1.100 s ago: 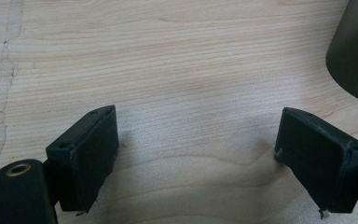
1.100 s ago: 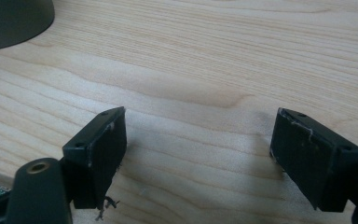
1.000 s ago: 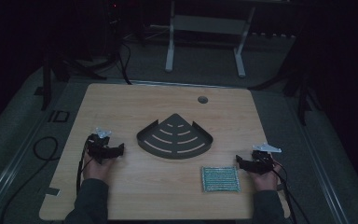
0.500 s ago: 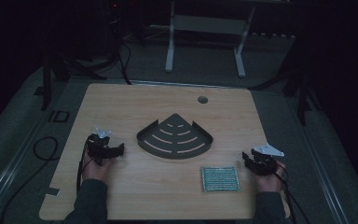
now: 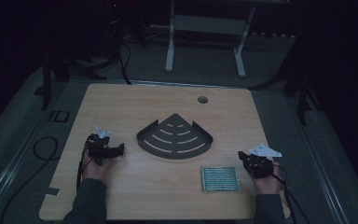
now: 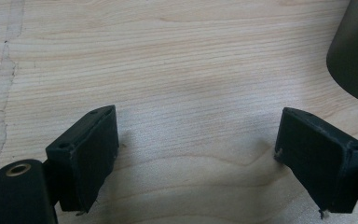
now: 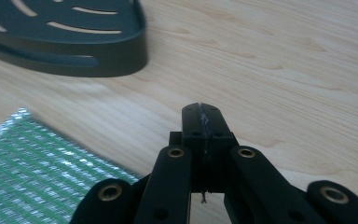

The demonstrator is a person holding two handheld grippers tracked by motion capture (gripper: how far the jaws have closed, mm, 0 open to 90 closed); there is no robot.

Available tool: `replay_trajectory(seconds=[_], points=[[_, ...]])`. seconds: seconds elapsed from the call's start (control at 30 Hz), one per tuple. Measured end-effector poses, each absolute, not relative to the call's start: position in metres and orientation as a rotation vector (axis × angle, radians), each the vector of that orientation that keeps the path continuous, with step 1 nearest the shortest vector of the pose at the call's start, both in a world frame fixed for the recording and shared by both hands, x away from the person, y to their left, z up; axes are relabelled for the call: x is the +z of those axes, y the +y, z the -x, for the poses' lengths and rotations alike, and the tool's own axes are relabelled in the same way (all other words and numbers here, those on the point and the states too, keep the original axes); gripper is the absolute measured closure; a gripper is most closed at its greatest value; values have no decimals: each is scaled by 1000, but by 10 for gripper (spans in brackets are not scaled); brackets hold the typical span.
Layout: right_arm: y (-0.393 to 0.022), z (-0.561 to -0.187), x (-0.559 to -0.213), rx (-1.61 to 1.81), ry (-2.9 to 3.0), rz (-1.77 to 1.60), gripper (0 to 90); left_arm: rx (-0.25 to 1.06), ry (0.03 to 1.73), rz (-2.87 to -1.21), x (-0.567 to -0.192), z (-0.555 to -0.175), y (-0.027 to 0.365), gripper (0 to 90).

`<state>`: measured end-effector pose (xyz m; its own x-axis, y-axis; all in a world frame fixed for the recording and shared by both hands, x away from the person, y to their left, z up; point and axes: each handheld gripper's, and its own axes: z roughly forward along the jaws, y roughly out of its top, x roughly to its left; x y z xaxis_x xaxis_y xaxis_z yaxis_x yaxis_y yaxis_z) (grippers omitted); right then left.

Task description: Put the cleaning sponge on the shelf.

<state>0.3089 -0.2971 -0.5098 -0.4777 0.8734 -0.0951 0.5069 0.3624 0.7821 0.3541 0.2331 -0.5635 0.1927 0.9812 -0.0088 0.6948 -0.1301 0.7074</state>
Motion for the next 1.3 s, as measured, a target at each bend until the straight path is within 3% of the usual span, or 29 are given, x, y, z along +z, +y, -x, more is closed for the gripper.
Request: replay_trajectory(seconds=[0.53, 1.3], points=[[-261, -293, -506, 1024, 2269, -1084, 896, 637, 1563, -1895, -563, -354, 233, 136], [-237, -293, -535, 952, 2410, -1045, 897, 638, 1563, -1892, -564, -354, 233, 136]])
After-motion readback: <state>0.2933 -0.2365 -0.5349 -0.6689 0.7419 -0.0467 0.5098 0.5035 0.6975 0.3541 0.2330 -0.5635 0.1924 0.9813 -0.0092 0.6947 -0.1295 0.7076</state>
